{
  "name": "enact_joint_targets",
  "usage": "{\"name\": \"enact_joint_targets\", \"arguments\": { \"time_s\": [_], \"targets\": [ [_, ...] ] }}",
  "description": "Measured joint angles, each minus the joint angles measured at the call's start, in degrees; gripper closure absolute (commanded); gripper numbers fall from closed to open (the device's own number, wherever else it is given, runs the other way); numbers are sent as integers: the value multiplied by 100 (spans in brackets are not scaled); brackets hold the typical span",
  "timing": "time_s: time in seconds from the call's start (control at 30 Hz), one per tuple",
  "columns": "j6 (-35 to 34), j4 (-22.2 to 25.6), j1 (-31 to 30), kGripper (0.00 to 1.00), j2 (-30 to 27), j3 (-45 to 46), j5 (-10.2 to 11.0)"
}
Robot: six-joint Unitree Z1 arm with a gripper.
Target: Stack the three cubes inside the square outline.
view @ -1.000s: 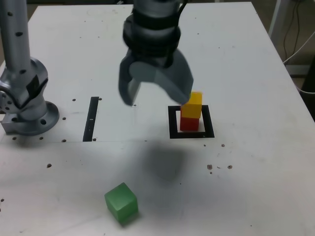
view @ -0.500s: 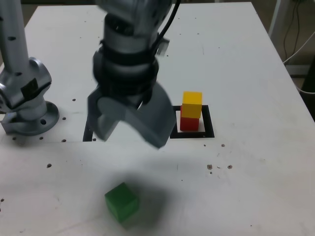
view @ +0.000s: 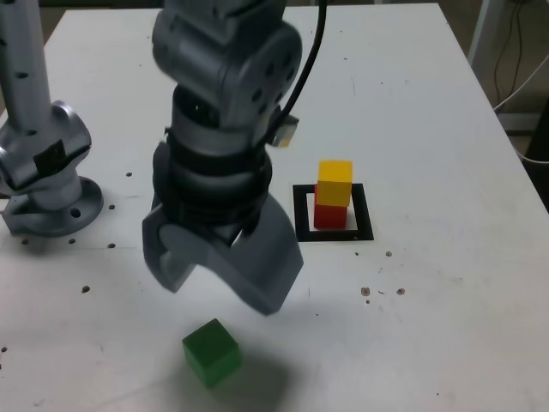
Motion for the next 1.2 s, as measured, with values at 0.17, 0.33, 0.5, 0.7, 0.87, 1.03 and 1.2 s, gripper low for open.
{"name": "enact_joint_targets", "arguments": {
  "time_s": [0.17, 0.33, 0.5, 0.7, 0.87, 1.03, 1.2],
  "targets": [
    [-26, -200, -92, 1, 86, 141, -36],
    [-32, -321, -154, 1, 95, 196, -66],
    [85, -389, -187, 1, 95, 207, -39],
    [569, -441, -325, 1, 96, 184, 115],
    [1160, -402, -459, 1, 111, 187, 306],
    [1540, -396, -494, 1, 164, 213, 409],
    [1694, -361, -504, 1, 190, 237, 457]
  ]
}}
